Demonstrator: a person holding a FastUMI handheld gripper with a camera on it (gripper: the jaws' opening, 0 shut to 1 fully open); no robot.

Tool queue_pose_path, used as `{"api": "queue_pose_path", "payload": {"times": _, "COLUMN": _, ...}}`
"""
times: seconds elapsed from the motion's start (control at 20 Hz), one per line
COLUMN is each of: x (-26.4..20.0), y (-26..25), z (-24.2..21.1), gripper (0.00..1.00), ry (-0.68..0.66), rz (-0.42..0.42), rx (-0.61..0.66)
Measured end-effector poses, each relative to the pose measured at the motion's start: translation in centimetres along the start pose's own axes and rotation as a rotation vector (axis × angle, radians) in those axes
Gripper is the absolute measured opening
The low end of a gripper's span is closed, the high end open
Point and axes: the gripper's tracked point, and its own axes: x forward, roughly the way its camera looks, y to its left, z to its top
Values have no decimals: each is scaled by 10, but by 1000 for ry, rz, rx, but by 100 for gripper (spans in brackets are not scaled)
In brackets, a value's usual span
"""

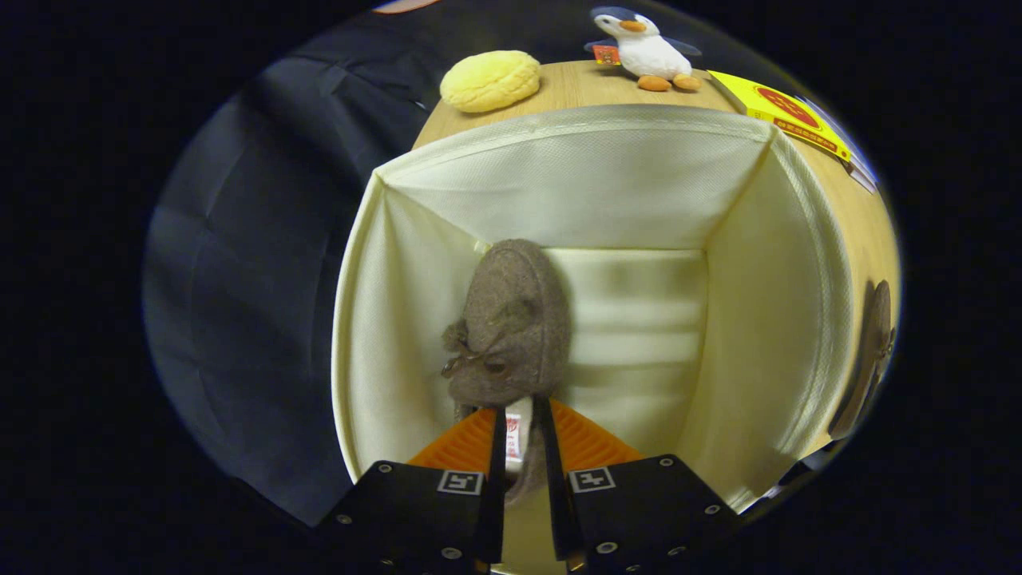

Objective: Open the storage box then place both shoes into the box .Put the left shoe in first, then the right shoe, with the right side of both shoes facing outward in a uniform manner.

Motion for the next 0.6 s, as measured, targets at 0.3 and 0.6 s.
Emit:
{"api": "queue_pose_path", "payload": {"times": 0.3, "x": -71, "y": 7, "z": 3, "gripper": 59, "ry": -113, "rz": 208, "rx": -93}}
{"api": "queue_pose_path", "payload": {"times": 0.6, "x": -150, "y": -59, "z": 16, "gripper": 90, "ry": -313, "rz": 232, "rx": -110}}
